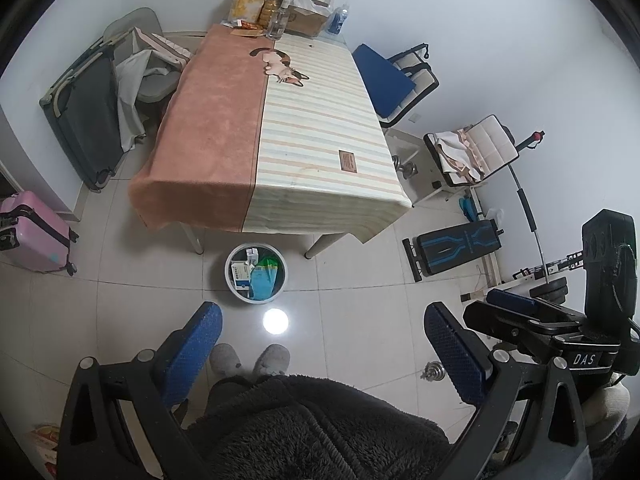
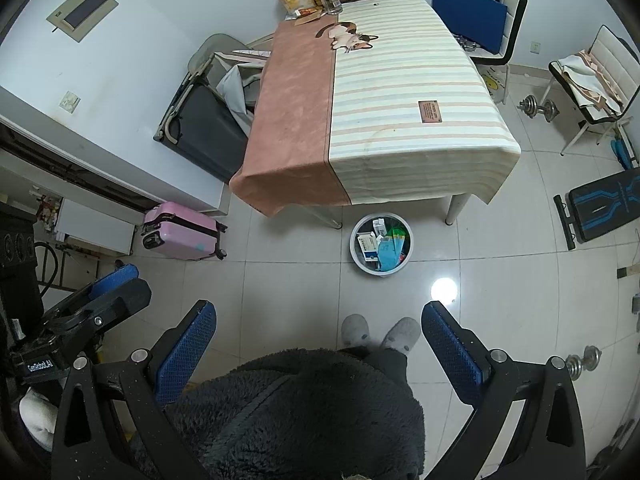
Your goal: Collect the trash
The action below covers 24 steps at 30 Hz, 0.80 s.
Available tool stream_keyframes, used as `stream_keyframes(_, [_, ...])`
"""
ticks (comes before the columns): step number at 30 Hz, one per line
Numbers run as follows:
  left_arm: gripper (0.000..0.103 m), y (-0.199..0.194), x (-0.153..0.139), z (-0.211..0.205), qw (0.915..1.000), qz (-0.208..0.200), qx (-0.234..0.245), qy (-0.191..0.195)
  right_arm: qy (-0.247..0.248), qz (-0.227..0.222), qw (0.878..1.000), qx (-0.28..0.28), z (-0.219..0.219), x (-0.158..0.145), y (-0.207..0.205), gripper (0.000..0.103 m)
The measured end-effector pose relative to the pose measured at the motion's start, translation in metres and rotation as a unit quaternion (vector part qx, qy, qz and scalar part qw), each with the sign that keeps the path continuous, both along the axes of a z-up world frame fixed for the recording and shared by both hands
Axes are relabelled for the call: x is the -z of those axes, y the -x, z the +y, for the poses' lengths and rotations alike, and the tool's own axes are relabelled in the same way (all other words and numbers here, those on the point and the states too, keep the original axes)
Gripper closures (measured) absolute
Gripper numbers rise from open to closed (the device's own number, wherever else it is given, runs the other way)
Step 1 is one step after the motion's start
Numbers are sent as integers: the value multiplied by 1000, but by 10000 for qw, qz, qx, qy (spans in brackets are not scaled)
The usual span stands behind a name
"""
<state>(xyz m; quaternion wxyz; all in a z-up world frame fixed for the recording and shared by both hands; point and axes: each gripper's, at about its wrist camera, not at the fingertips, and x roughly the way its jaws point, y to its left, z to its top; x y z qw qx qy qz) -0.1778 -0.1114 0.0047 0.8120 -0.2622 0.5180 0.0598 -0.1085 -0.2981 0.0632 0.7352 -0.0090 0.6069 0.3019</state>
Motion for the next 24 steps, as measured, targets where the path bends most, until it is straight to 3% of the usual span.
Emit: stream_keyframes(24, [0, 1, -3, -5, 10000, 14, -64, -2, 29, 2, 10000, -39, -2, -1, 7, 0])
